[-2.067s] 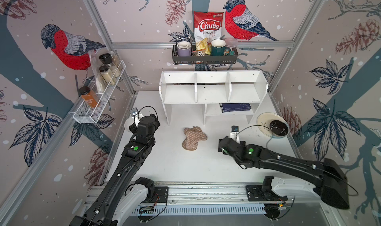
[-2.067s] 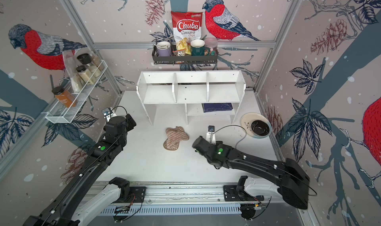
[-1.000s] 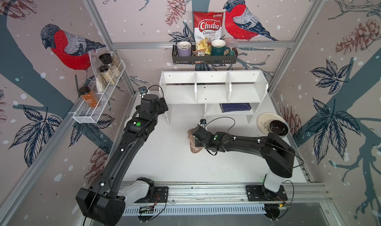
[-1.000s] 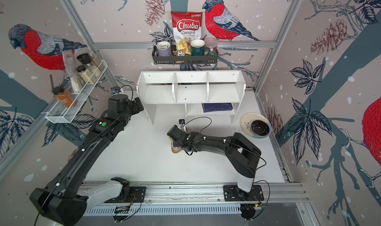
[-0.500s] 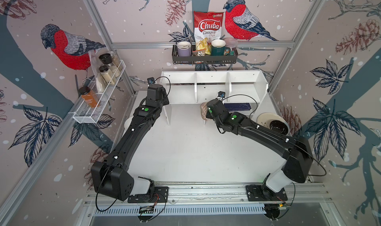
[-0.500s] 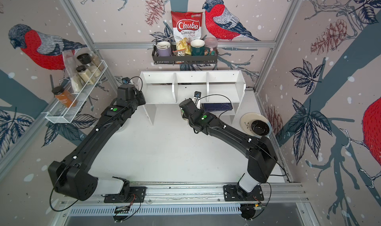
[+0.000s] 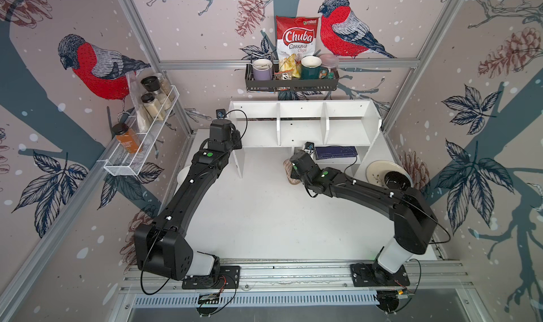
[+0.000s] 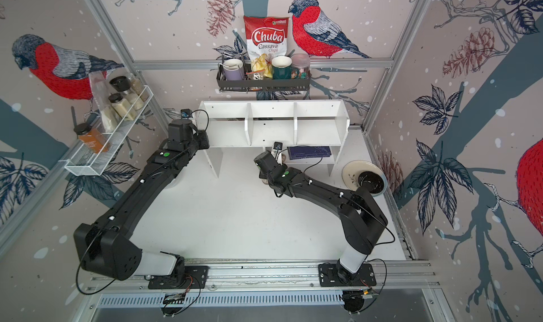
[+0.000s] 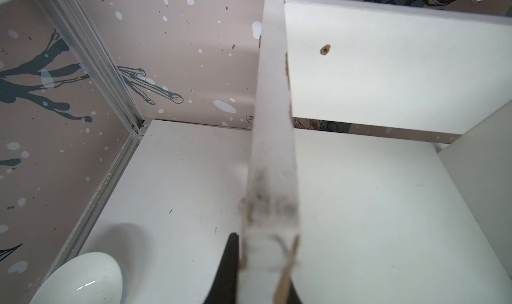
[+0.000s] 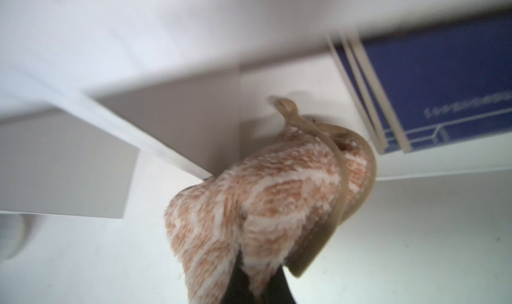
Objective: Wipe the bookshelf clean with a cloth
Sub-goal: Wipe the dust from the shelf.
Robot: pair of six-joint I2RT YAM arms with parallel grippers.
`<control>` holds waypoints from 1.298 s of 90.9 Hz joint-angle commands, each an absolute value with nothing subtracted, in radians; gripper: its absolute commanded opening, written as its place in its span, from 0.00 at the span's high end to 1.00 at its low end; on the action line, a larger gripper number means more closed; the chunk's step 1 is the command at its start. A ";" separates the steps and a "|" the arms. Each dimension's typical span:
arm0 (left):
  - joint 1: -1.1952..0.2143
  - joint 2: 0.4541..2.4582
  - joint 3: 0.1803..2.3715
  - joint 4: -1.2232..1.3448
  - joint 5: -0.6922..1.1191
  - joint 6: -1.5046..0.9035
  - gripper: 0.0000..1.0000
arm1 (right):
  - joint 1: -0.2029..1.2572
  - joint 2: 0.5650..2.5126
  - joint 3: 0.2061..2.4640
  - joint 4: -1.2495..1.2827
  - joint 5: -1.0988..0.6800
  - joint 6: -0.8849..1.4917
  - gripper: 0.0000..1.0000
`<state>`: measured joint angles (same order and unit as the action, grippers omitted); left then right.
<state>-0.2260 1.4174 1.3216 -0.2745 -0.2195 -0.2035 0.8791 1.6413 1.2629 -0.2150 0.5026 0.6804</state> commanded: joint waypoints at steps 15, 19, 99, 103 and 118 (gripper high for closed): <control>-0.218 1.419 1.289 -0.216 -0.221 -0.342 1.00 | 0.809 1.431 1.176 -0.180 0.626 0.669 1.00; -0.217 1.421 1.289 -0.215 -0.216 -0.337 1.00 | 0.769 1.387 1.145 -0.200 0.646 0.671 1.00; -0.209 1.420 1.281 -0.207 -0.157 -0.272 1.00 | 0.848 1.534 1.293 -0.137 0.552 0.569 1.00; -0.209 1.418 1.280 -0.206 -0.156 -0.270 1.00 | 0.837 1.538 1.296 -0.147 0.564 0.578 1.00; -0.209 1.410 1.269 -0.200 -0.162 -0.260 1.00 | 0.686 1.412 1.170 -0.157 0.544 0.620 1.00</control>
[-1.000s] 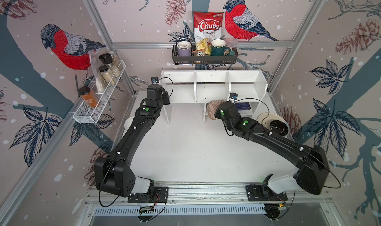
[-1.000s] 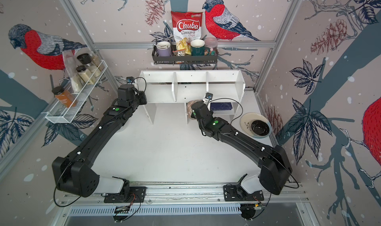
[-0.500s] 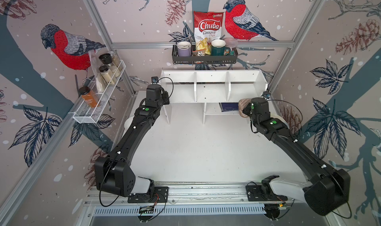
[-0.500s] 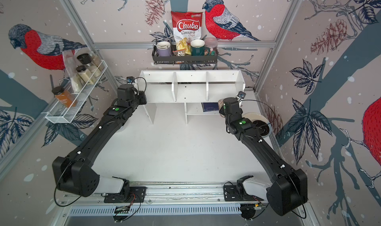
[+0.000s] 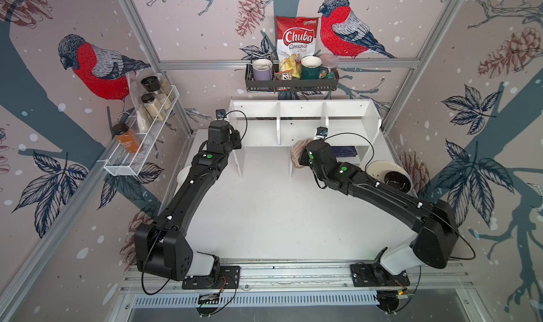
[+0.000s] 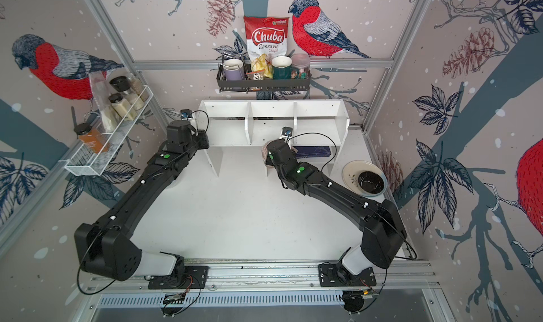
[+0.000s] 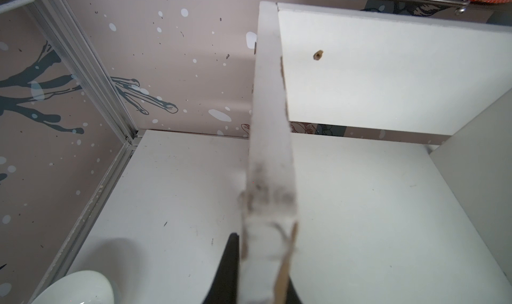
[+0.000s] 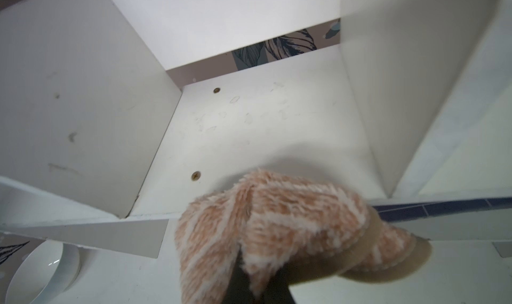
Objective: Wipe the bookshelf clean with a cloth
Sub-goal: Wipe the dust from the shelf.
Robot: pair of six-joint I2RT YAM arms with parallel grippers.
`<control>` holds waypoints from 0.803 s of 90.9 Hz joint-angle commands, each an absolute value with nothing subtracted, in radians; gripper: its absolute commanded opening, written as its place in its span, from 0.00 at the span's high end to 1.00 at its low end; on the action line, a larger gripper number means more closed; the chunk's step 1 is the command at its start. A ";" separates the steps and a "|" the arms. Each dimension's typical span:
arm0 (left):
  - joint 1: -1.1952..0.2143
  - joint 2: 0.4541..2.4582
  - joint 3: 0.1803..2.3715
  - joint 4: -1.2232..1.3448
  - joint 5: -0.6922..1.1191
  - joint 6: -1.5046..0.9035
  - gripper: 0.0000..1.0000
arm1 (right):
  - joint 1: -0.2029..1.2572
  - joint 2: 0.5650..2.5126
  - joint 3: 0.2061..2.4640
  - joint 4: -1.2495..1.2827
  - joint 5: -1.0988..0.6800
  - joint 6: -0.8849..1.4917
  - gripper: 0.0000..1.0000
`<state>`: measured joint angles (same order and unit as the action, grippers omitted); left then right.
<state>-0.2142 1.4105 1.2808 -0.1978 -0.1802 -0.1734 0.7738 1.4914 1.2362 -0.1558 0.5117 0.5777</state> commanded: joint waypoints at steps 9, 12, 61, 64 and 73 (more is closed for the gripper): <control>-0.209 1.410 1.263 -0.188 -0.159 -0.255 1.00 | 0.542 1.290 1.072 -0.173 0.502 0.634 1.00; -0.209 1.410 1.263 -0.188 -0.157 -0.254 1.00 | 0.495 1.255 1.046 -0.177 0.493 0.628 1.00; -0.210 1.411 1.236 -0.158 -0.143 -0.227 1.00 | 0.107 1.323 0.822 -0.113 0.222 0.657 1.00; -0.210 1.411 1.235 -0.157 -0.144 -0.227 1.00 | 0.107 1.327 0.799 -0.092 0.220 0.665 1.00; -0.210 1.414 1.235 -0.157 -0.137 -0.228 1.00 | 0.104 1.309 0.803 -0.088 0.222 0.659 1.00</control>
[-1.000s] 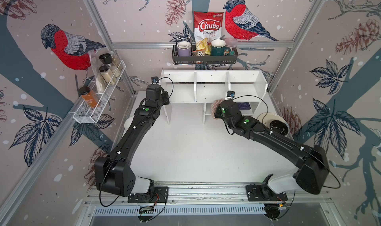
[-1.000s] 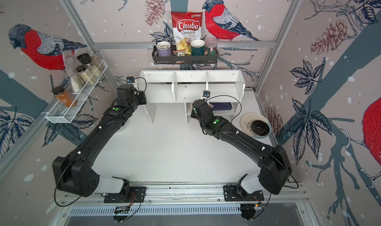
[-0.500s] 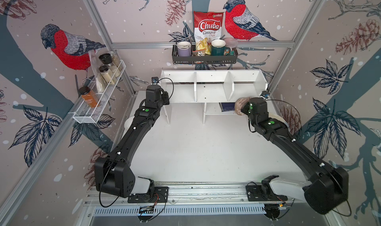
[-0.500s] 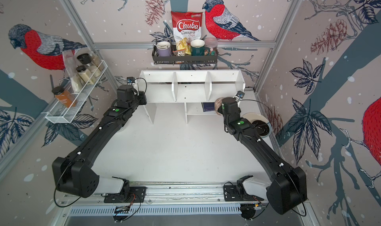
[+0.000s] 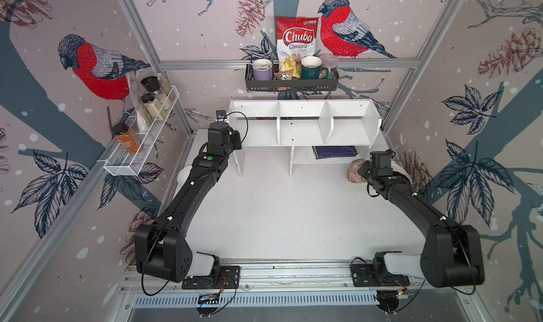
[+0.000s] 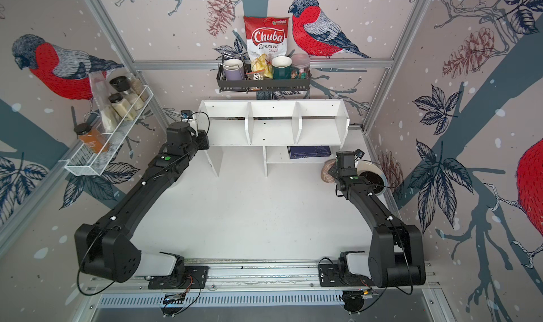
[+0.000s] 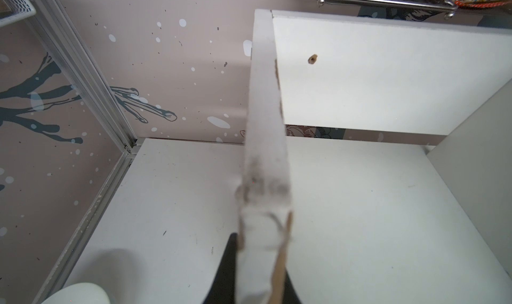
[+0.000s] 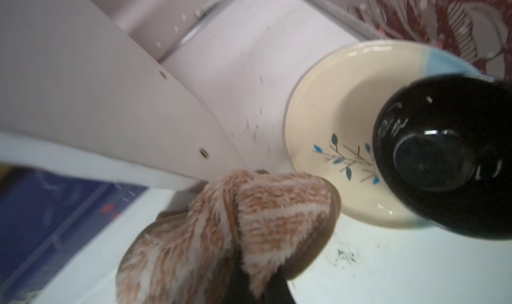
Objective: Wipe the bookshelf clean with a cloth
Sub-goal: Wipe the dust from the shelf.
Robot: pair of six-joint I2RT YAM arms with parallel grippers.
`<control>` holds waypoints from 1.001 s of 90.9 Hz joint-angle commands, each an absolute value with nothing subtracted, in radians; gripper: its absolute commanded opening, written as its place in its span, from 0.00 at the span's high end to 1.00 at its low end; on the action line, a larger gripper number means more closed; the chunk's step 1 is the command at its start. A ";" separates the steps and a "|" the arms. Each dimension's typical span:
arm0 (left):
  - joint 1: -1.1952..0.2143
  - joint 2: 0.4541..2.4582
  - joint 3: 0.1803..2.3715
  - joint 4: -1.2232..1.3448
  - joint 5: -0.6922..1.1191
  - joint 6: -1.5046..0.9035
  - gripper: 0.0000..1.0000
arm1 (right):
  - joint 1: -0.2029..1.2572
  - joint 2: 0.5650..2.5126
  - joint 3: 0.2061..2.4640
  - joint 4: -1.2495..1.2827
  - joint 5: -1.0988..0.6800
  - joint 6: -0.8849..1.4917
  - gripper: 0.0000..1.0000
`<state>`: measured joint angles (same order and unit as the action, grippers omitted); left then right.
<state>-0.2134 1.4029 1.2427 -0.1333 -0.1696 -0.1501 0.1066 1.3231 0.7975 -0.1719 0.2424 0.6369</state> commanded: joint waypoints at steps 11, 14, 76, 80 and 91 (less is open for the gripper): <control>-0.211 1.419 1.238 -0.161 -0.134 -0.229 1.00 | 0.103 1.260 0.909 -0.167 0.244 0.616 1.00; -0.211 1.420 1.240 -0.161 -0.136 -0.228 1.00 | 0.103 1.232 0.938 -0.182 0.254 0.607 1.00; -0.211 1.422 1.237 -0.156 -0.117 -0.234 1.00 | 0.188 1.317 0.788 -0.030 0.261 0.580 1.00; -0.211 1.422 1.235 -0.154 -0.117 -0.234 1.00 | 0.232 1.326 0.796 -0.021 0.269 0.576 1.00; -0.212 1.425 1.235 -0.152 -0.112 -0.237 1.00 | 0.385 1.373 0.830 0.001 0.333 0.577 1.00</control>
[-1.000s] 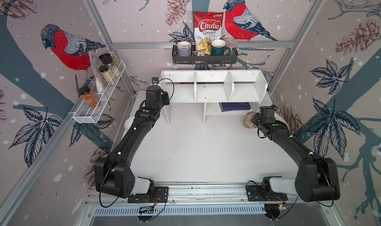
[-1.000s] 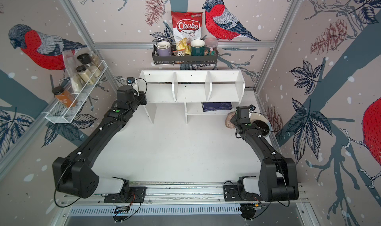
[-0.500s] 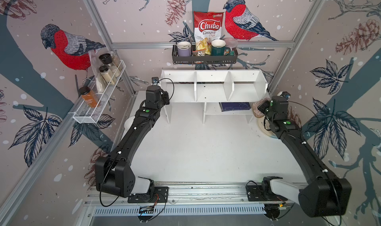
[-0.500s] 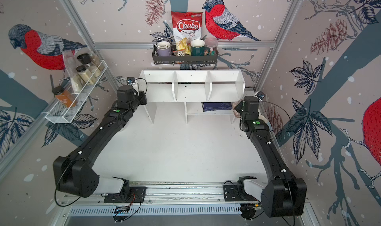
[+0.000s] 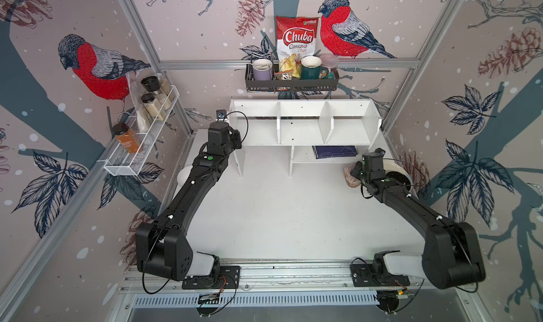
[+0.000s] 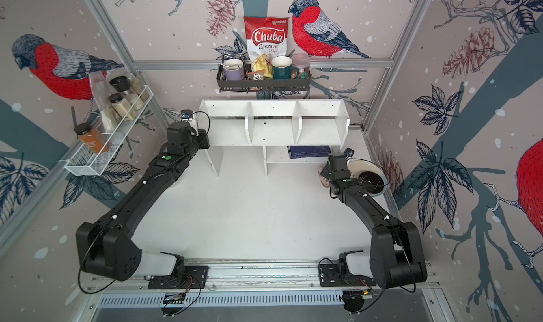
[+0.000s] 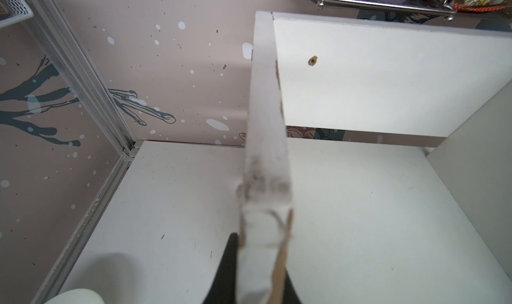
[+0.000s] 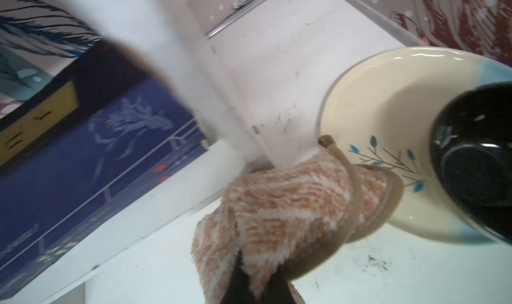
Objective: Wipe the bookshelf clean with a cloth
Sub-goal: Wipe the dust from the shelf.
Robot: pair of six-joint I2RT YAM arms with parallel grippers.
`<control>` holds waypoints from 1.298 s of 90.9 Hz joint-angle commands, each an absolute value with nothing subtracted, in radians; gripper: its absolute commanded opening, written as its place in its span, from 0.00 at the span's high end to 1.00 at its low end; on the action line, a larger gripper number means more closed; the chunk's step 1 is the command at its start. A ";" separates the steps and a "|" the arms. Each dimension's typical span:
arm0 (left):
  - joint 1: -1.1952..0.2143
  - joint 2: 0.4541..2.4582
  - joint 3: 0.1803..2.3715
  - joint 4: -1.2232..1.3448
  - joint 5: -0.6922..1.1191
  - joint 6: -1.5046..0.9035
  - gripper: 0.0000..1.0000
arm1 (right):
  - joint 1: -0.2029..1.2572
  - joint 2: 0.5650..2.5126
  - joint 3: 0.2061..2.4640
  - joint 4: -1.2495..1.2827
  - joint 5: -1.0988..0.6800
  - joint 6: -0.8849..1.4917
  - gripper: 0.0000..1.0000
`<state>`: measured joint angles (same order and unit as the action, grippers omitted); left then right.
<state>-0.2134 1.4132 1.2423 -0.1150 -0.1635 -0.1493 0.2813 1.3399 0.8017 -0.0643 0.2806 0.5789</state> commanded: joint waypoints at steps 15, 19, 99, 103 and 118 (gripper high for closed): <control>-0.212 1.423 1.230 -0.147 -0.110 -0.232 1.00 | 0.594 1.488 0.898 0.062 0.388 0.634 1.00; -0.212 1.425 1.229 -0.146 -0.112 -0.233 1.00 | 0.646 1.524 0.929 0.072 0.397 0.645 1.00; -0.213 1.433 1.229 -0.149 -0.107 -0.221 1.00 | 0.272 1.317 0.799 -0.007 0.259 0.584 1.00; -0.213 1.433 1.230 -0.149 -0.109 -0.219 1.00 | 0.323 1.332 0.807 0.003 0.279 0.588 1.00; -0.213 1.434 1.230 -0.150 -0.111 -0.218 1.00 | 0.531 1.429 0.890 0.041 0.360 0.618 1.00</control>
